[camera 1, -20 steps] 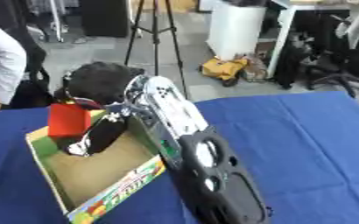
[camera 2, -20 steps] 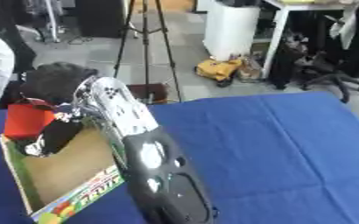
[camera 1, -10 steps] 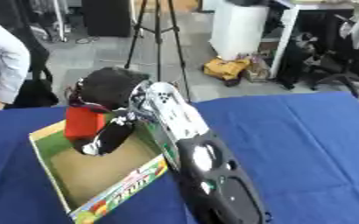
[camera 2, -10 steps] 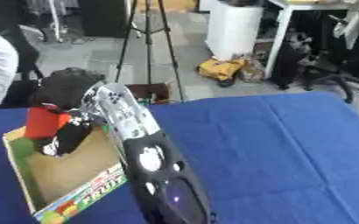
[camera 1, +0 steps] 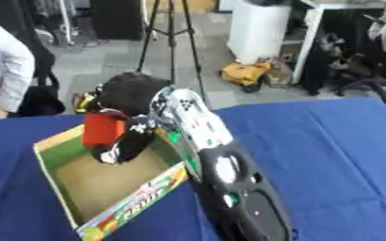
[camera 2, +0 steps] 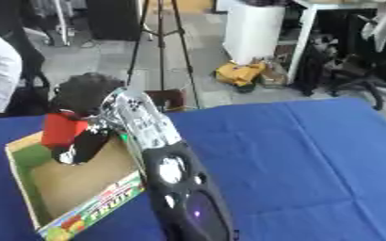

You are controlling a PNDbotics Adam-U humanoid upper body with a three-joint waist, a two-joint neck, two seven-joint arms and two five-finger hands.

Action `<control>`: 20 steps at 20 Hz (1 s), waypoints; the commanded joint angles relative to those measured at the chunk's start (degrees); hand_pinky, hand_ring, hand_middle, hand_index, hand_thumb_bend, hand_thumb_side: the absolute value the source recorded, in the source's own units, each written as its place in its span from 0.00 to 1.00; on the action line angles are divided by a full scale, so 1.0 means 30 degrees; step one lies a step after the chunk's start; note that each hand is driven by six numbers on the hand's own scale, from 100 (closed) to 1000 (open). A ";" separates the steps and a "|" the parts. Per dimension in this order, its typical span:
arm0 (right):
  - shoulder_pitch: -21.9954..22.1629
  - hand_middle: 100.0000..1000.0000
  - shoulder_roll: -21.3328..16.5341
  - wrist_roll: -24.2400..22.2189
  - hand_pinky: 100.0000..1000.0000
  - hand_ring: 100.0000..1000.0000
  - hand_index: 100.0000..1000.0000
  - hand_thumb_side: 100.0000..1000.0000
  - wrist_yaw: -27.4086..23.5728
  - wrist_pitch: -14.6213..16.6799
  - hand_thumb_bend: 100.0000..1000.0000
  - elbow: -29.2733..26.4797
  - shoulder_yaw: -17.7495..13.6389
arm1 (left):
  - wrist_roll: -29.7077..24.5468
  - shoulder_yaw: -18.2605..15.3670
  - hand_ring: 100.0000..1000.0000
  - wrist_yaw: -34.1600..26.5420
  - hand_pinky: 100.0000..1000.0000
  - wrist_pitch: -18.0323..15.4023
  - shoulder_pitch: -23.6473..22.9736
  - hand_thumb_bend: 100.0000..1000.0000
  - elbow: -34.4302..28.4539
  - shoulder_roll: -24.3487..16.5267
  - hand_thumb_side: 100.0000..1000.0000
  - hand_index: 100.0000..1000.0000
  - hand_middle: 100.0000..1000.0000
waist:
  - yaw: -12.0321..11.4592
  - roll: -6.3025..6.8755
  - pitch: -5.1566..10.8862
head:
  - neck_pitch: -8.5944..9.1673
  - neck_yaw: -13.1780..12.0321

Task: Pick up objects on the table and place them in the box.

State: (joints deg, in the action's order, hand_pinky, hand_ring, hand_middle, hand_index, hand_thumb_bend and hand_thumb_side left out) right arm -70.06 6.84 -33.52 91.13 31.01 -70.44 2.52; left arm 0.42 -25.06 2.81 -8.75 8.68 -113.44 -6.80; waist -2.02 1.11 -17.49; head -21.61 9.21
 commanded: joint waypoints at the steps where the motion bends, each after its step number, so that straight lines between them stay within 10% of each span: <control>1: -0.0368 0.32 0.0149 -0.0181 0.75 0.69 0.46 0.62 -0.0140 0.0203 0.00 -0.0173 0.0052 | 0.0014 -0.0021 0.57 0.0000 0.31 -0.0067 0.0037 0.34 -0.0382 -0.0289 0.79 0.90 0.61 | -0.0061 0.0097 0.0434 | 0.0071 -0.0033; 20: -0.0263 0.33 0.1641 0.1511 0.74 0.69 0.46 0.60 0.3331 -0.0123 0.00 0.2950 0.0015 | -0.0029 0.0018 0.57 -0.0061 0.31 -0.0096 0.0118 0.34 -0.0382 -0.0294 0.80 0.90 0.61 | -0.0239 0.0098 0.0376 | 0.0083 0.0183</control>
State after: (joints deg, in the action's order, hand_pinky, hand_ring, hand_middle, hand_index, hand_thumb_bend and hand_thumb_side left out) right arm -69.75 11.40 -29.60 100.35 30.70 -61.37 2.69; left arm 0.34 -24.93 2.81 -8.82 8.63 -113.44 -6.80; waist -2.54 1.11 -17.48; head -21.61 9.68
